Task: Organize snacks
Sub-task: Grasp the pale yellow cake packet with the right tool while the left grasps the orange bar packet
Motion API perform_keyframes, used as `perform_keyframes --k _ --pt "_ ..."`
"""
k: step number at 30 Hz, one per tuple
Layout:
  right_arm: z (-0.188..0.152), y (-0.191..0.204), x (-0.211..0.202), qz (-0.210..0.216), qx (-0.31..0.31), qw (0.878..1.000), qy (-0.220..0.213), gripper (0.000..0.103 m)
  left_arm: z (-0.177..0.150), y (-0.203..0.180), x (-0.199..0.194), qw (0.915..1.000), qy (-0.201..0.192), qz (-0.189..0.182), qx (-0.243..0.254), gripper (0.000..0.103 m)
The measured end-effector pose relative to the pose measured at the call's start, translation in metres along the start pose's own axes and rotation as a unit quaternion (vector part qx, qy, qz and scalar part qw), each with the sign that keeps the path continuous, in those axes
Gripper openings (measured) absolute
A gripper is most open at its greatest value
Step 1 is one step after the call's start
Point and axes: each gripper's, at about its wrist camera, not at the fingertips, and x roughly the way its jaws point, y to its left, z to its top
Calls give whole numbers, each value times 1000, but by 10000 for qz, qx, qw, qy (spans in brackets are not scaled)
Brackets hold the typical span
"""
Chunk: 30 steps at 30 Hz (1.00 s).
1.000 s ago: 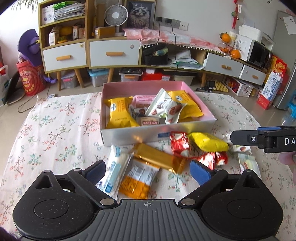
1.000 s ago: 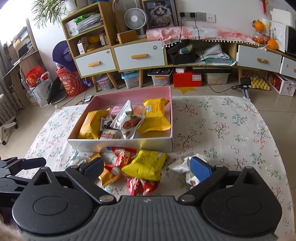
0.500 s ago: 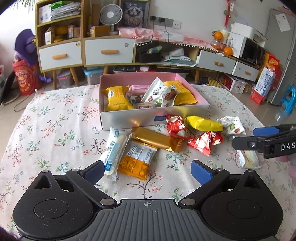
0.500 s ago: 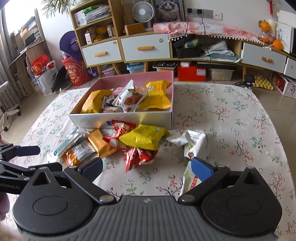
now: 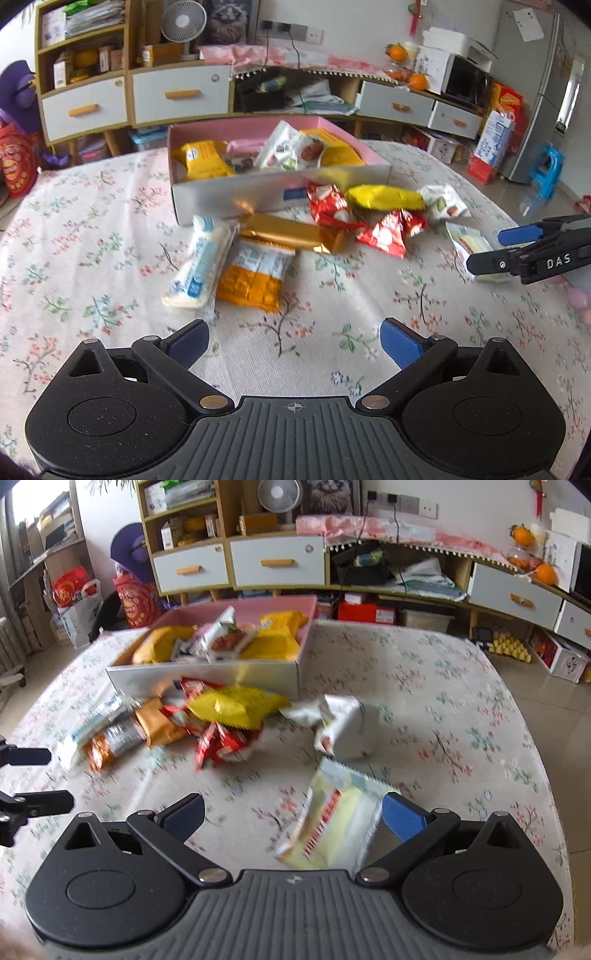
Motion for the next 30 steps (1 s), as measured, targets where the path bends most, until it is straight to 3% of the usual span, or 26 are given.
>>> perform_keyframes --k 8,18,24,26,30 --pt "-19 -2 16 -85 -133 9991 382 101 -8 2 15 9997 199 -101 141 91" --pt "-21 -4 19 -35 -161 9998 96 101 3 10 36 9991 -119 217 339 88" --pt "-19 -7 21 -22 -192 9998 -49 97 11 14 46 9985 -220 228 441 87" --pt "-19 -7 22 -16 -199 9998 -87 96 13 14 48 9984 -248 227 452 84" --pt "-17 -9 22 -21 -187 9997 -152 89 18 12 50 9982 -290 261 462 66"
